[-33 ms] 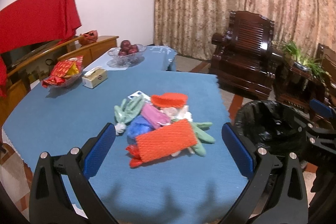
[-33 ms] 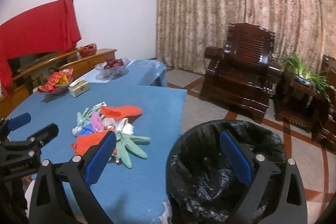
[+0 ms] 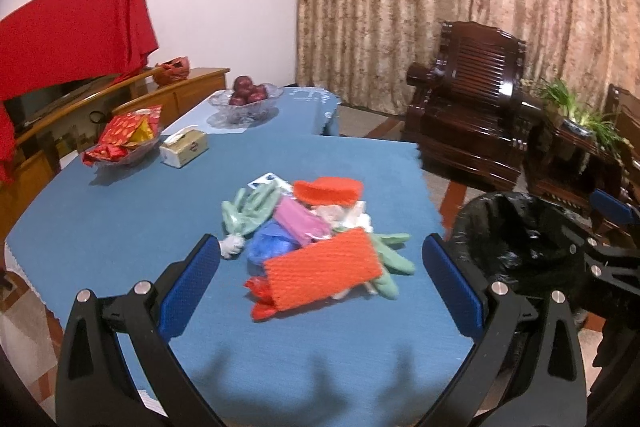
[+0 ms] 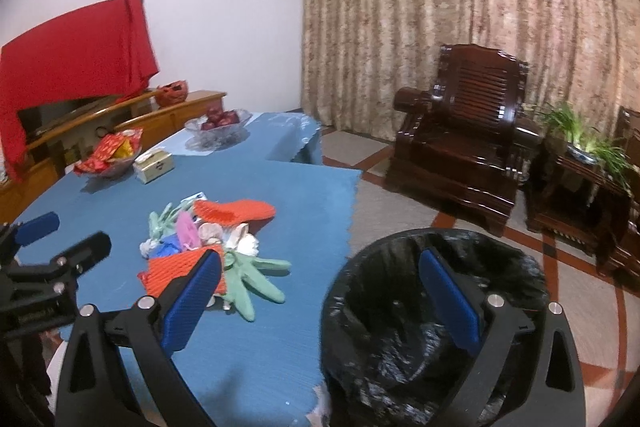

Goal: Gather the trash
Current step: 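Reach into the pile and grasp the orange mesh net with the right tool, then grasp the red plastic bag with the left tool, then carry the red bag and orange net over the black bin and open both tools, then move both tools back over the trash pile on the table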

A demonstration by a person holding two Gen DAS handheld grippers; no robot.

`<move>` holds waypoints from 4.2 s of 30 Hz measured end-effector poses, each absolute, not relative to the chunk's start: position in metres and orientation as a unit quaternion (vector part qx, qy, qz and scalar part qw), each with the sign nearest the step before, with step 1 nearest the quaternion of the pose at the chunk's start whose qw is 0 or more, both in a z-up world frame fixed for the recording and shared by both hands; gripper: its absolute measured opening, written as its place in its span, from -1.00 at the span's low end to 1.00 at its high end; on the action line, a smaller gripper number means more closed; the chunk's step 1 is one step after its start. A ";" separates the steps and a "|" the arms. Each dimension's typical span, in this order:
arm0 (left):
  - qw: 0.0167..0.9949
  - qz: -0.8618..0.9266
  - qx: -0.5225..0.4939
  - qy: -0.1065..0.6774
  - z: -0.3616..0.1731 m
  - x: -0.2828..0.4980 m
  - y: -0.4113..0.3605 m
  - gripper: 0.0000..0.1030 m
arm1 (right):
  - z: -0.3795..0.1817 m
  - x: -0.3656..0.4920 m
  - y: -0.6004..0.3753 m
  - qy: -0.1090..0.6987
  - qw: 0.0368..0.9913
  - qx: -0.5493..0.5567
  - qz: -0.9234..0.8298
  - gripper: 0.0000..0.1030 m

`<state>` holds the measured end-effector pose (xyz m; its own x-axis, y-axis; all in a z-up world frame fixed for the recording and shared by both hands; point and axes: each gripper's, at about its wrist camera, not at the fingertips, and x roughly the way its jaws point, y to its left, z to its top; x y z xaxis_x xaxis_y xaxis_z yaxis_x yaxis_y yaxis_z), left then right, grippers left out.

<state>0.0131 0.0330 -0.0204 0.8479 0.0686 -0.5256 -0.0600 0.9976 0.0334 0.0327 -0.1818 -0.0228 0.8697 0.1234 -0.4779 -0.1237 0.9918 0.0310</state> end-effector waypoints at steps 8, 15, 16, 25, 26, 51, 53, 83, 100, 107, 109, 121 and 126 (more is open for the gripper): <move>0.955 0.073 0.012 0.289 -0.048 0.031 0.076 0.90 | -0.051 0.068 -0.141 0.268 0.957 -0.014 0.109 0.85; 0.949 0.083 0.005 0.305 -0.071 0.046 0.104 0.90 | -0.084 0.105 -0.102 0.304 0.941 -0.024 0.150 0.60; 0.948 0.084 0.004 0.307 -0.074 0.050 0.109 0.90 | -0.090 0.109 -0.097 0.309 0.938 -0.027 0.156 0.54; 0.942 0.093 -0.004 0.322 -0.095 0.067 0.128 0.90 | -0.134 0.136 -0.068 0.363 0.913 -0.042 0.181 0.17; 0.941 0.094 -0.004 0.324 -0.097 0.069 0.129 0.90 | -0.138 0.138 -0.067 0.369 0.910 -0.043 0.185 0.14; 0.934 0.081 0.002 0.347 -0.126 0.071 0.115 0.84 | -0.125 0.114 -0.109 0.392 0.893 -0.009 0.221 -0.86; 0.933 0.075 0.008 0.352 -0.132 0.073 0.111 0.71 | -0.128 0.115 -0.116 0.397 0.893 -0.007 0.210 -0.86; 0.936 -0.013 -0.017 0.351 -0.107 0.069 0.081 -0.60 | -0.082 0.095 -0.128 0.349 0.908 0.007 0.231 -0.87; 0.934 -0.156 0.019 0.320 -0.069 0.079 -0.037 -0.60 | -0.063 0.062 -0.260 0.322 0.942 0.048 0.077 -0.87; 0.917 -0.233 0.048 0.322 -0.080 0.092 -0.117 -0.60 | -0.082 0.051 -0.326 0.339 0.938 0.069 -0.008 -0.87; 0.911 -0.250 0.051 0.325 -0.086 0.096 -0.135 -0.60 | -0.088 0.048 -0.336 0.344 0.936 0.076 -0.024 -0.87; 0.891 -0.293 0.061 0.342 -0.110 0.111 -0.191 0.15 | -0.109 0.041 -0.372 0.364 0.923 0.090 -0.079 -0.36; 0.908 -0.253 0.055 0.330 -0.106 0.109 -0.163 0.56 | -0.104 0.040 -0.363 0.348 0.930 0.086 -0.079 0.45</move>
